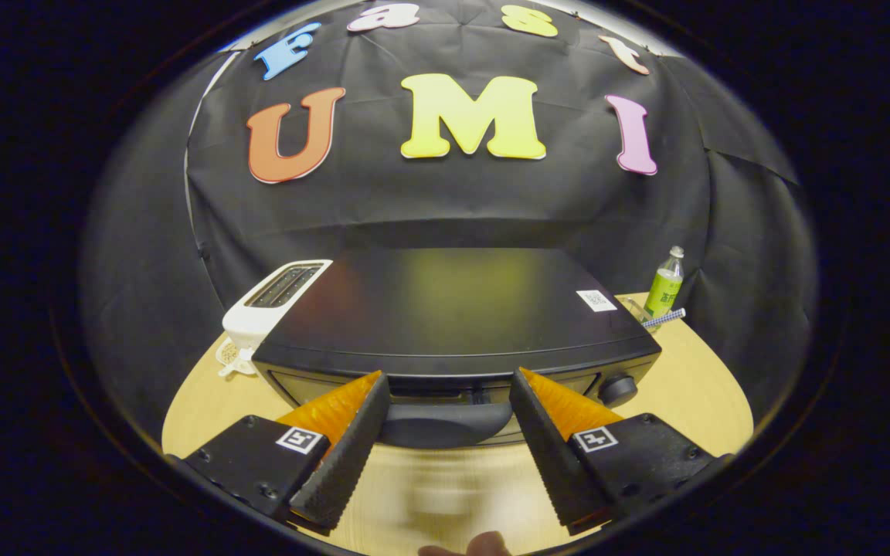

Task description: Open the toaster oven, put the food inside, and close the toaster oven door.

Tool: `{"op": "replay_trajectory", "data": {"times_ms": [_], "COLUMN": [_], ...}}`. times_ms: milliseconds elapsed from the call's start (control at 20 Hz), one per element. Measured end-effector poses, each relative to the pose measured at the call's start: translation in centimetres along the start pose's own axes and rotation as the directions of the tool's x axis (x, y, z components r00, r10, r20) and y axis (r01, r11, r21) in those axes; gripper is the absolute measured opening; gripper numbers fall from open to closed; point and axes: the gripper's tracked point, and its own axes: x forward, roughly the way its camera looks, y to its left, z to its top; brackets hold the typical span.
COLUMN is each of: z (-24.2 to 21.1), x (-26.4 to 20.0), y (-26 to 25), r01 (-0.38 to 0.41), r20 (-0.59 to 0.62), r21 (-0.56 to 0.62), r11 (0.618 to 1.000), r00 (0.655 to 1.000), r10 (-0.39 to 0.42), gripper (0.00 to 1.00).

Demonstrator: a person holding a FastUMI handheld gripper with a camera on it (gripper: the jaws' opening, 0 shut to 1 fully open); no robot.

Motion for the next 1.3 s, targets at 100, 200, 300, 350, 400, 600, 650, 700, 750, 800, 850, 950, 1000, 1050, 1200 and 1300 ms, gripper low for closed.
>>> {"op": "replay_trajectory", "data": {"times_ms": [100, 200, 300, 350, 400, 600, 650, 700, 750, 800, 850, 950, 1000, 1050, 1200, 1300], "z": [-0.4, -1.1, -2.4, -3.2, -4.0, -8.1, -9.4, -10.6, -11.8, -12.9, -14.0, -14.9, -14.6, -14.3, -13.2, -12.0], "x": [-0.3, -0.9, -2.4, -3.0, -3.6, -5.6, -6.0, -6.4, -6.7, -6.8, -7.0, -7.8, -8.4, -9.0, -10.8, -12.5], "y": [0.0, -0.1, -0.1, -0.2, -0.2, -0.4, -0.4, -0.4, -0.4, -0.4, -0.4, -0.7, -0.6, -0.5, -0.8, -0.8], "r01": [-0.011, -0.019, -0.026, -0.029, -0.027, -0.004, -0.004, -0.009, -0.018, -0.031, -0.044, -0.054, -0.060, -0.071, -0.101, -0.136], "r20": [-0.007, -0.017, -0.030, -0.038, -0.036, -0.053, -0.070, -0.089, -0.111, -0.138, -0.164, -0.194, -0.189, -0.180, -0.162, -0.153], "r21": [-0.011, 0.000, -0.006, -0.002, -0.002, -0.029, -0.032, -0.038, -0.041, -0.043, -0.039, -0.032, -0.037, -0.048, -0.079, -0.091], "r11": [1.000, 1.000, 1.000, 1.000, 1.000, 1.000, 0.999, 0.999, 0.999, 0.999, 0.998, 0.998, 0.998, 0.996, 0.992, 0.987], "r00": [1.000, 1.000, 0.999, 0.999, 0.999, 0.999, 0.998, 0.996, 0.994, 0.990, 0.986, 0.980, 0.981, 0.982, 0.983, 0.981], "r10": [0.010, 0.019, 0.026, 0.029, 0.027, 0.002, 0.002, 0.006, 0.013, 0.025, 0.037, 0.047, 0.052, 0.062, 0.087, 0.121], "gripper": [1.00, 1.00, 1.00, 1.00, 1.00, 1.00, 1.00, 1.00, 1.00, 1.00, 1.00, 1.00, 1.00, 1.00, 1.00, 1.00]}}
